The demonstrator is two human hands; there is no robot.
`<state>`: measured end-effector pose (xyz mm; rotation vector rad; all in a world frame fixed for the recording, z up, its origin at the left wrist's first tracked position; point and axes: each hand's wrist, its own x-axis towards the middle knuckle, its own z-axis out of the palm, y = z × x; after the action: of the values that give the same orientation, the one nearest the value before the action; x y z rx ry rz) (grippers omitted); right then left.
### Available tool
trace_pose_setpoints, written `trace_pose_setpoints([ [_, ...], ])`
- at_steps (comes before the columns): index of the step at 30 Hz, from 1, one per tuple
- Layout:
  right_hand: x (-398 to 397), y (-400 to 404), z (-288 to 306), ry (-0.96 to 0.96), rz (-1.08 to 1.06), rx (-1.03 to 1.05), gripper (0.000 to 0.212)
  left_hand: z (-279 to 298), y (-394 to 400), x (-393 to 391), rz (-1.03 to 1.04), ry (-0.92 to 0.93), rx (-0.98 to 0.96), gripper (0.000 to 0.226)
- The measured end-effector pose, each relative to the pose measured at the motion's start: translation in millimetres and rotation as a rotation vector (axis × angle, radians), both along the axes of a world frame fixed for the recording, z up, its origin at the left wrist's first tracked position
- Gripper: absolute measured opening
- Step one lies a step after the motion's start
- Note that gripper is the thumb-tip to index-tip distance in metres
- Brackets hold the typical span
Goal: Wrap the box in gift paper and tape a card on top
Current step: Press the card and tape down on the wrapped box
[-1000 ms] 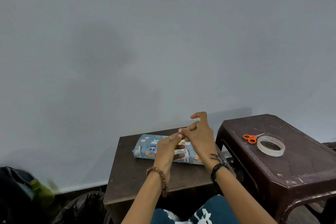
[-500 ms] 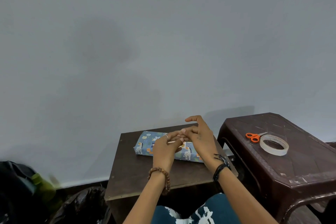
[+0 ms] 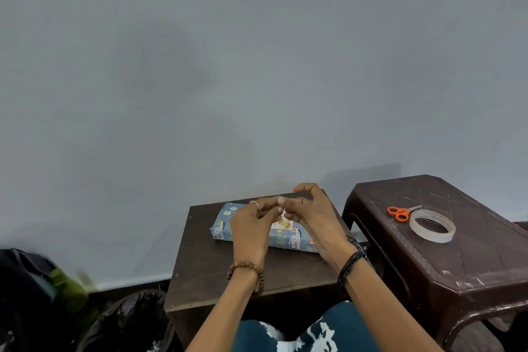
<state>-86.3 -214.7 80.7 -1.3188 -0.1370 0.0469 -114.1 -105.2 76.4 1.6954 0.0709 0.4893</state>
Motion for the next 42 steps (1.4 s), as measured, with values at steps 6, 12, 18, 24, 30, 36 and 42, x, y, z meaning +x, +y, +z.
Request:
trace_pose_setpoints([
  [6,3,2,-1,-0.052,0.027,0.034,0.014,0,-2,0,-0.047,-0.006,-0.187,0.019],
  [12,1,6,-1,-0.058,-0.02,0.057,0.015,3,-5,2,0.012,-0.038,-0.164,0.015],
  [18,-1,8,-7,-0.031,-0.049,0.035,0.011,-1,-4,4,0.106,-0.105,0.04,0.013],
  [24,0,5,-5,0.059,0.089,0.156,0.008,-9,6,5,0.156,-0.225,0.416,0.01],
  [30,-1,6,-5,0.096,0.013,0.146,0.024,-20,6,1,0.087,-0.121,0.437,0.016],
  [36,0,14,-14,0.048,-0.092,-0.012,0.03,-22,10,5,0.119,-0.034,0.336,0.005],
  [42,1,23,-19,0.063,-0.148,0.052,0.049,-19,11,9,0.123,0.142,0.085,0.009],
])
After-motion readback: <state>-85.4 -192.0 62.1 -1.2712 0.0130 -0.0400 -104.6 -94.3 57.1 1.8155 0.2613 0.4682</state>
